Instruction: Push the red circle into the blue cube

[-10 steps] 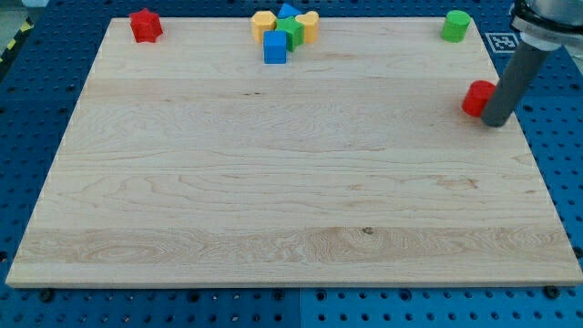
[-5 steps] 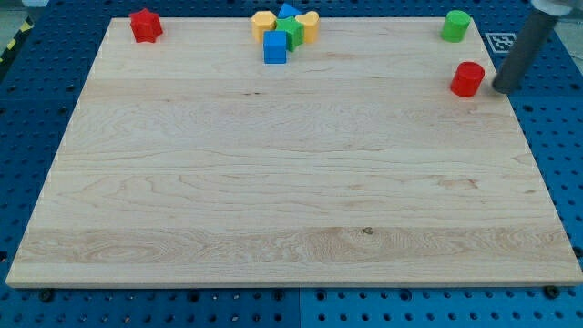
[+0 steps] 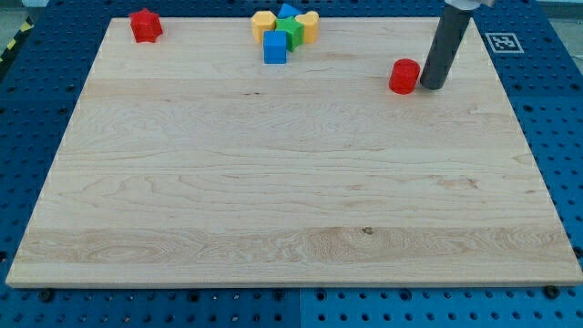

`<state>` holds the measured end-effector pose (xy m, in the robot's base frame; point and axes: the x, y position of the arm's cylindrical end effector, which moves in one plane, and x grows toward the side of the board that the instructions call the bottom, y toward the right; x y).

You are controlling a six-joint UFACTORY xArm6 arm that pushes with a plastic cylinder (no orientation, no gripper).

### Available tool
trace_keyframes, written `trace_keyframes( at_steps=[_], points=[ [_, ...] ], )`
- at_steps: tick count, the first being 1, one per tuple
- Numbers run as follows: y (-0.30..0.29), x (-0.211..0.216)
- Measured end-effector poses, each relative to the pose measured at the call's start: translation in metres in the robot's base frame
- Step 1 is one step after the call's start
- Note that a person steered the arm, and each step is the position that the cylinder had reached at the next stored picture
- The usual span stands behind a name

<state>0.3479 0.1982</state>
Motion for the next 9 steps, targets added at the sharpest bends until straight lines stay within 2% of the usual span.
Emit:
trace_keyframes(
  at_steps=[2,3,6,7,8,9],
  points=[
    [0.018,0.012],
    [-0.006,0.006],
    [-0.115,-0.049],
    [-0.133,-0.045],
    [-0.124,-0.026],
    [-0.15,-0.025]
  ],
)
